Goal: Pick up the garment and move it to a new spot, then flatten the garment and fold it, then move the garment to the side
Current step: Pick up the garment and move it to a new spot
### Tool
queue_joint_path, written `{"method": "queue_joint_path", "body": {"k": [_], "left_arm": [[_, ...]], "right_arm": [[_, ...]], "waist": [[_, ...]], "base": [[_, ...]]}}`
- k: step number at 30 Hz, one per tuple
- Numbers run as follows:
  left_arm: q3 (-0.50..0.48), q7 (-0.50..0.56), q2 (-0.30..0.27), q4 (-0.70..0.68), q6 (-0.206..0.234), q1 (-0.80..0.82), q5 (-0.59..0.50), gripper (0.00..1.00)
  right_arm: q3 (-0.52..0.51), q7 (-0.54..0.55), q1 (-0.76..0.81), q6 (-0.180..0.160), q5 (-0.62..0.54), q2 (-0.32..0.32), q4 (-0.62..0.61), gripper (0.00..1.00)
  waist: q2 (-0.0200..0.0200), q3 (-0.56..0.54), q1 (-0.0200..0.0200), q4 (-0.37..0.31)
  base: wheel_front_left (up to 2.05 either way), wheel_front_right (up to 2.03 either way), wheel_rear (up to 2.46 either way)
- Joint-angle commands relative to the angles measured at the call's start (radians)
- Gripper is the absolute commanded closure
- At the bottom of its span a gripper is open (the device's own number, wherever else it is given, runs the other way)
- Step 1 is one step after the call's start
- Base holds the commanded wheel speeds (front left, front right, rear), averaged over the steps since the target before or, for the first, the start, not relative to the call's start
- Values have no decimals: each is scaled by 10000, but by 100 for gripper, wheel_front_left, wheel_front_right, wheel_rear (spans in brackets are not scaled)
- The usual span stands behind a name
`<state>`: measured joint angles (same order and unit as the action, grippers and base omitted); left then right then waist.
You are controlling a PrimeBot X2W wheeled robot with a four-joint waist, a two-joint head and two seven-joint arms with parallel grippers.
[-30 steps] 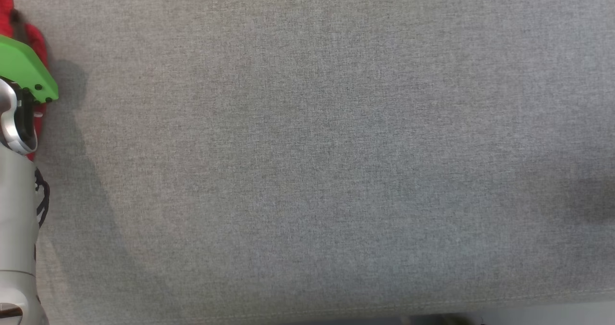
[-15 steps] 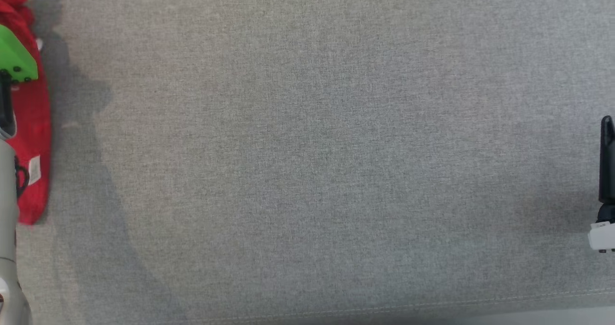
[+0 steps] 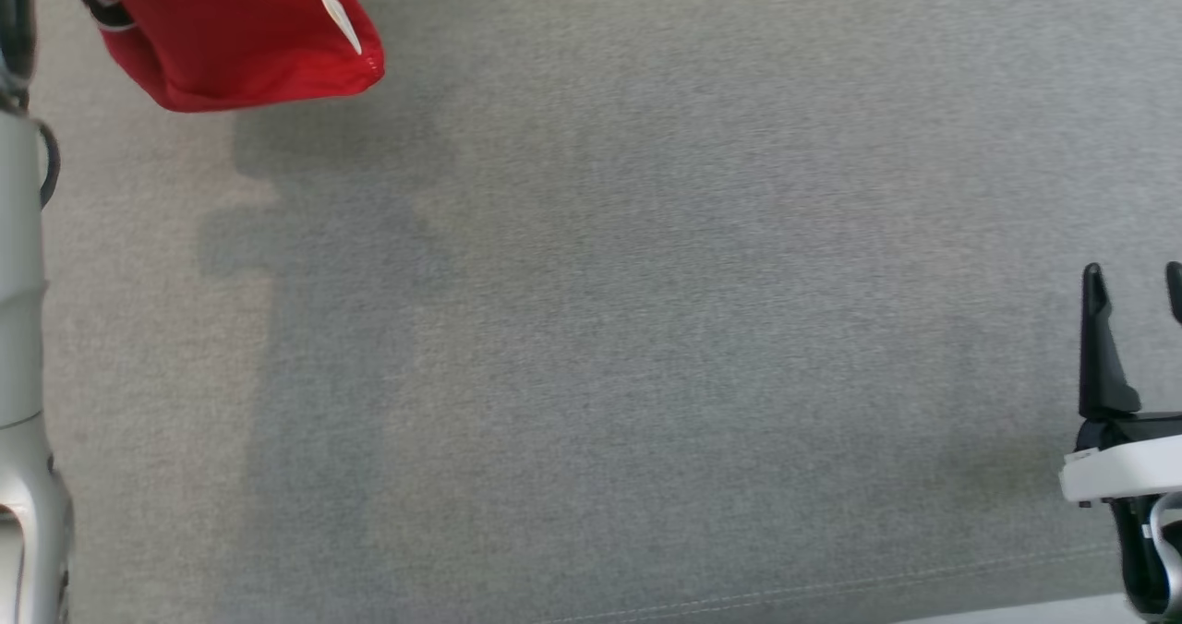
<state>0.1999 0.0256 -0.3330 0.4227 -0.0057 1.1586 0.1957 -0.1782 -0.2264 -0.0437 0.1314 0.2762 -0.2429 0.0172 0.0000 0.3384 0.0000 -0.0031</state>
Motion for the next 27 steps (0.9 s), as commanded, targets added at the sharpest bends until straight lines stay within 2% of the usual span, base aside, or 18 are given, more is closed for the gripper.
{"method": "queue_joint_path", "body": {"k": [1,8,16,21,27], "left_arm": [[161,216,102,-440,-83,186,-35,100],[925,1054,641,-1610,-393,720,-44,100],[1884,1030,1709,-1148,-707,1296,112,100],[2151,625,2269,-640,-768,1548,356,100],[2341,113,2558,-135,-521,735,751,100]], "right_arm": [[74,-96,-115,-13,-92,108,133,0],[341,-254,-340,-13,-162,543,656,0],[602,-377,-617,-15,-117,889,1199,0],[598,-392,-676,-13,-154,930,1371,0],[540,-394,-631,-13,-180,982,1305,0]], "waist": [[0,-496,0,-722],[0,-813,0,-2075],[0,-894,0,-3446],[0,-938,0,-3791],[0,-971,0,-3664]], "base": [[0,0,0],[0,0,0],[0,0,0],[0,0,0],[0,0,0]]}}
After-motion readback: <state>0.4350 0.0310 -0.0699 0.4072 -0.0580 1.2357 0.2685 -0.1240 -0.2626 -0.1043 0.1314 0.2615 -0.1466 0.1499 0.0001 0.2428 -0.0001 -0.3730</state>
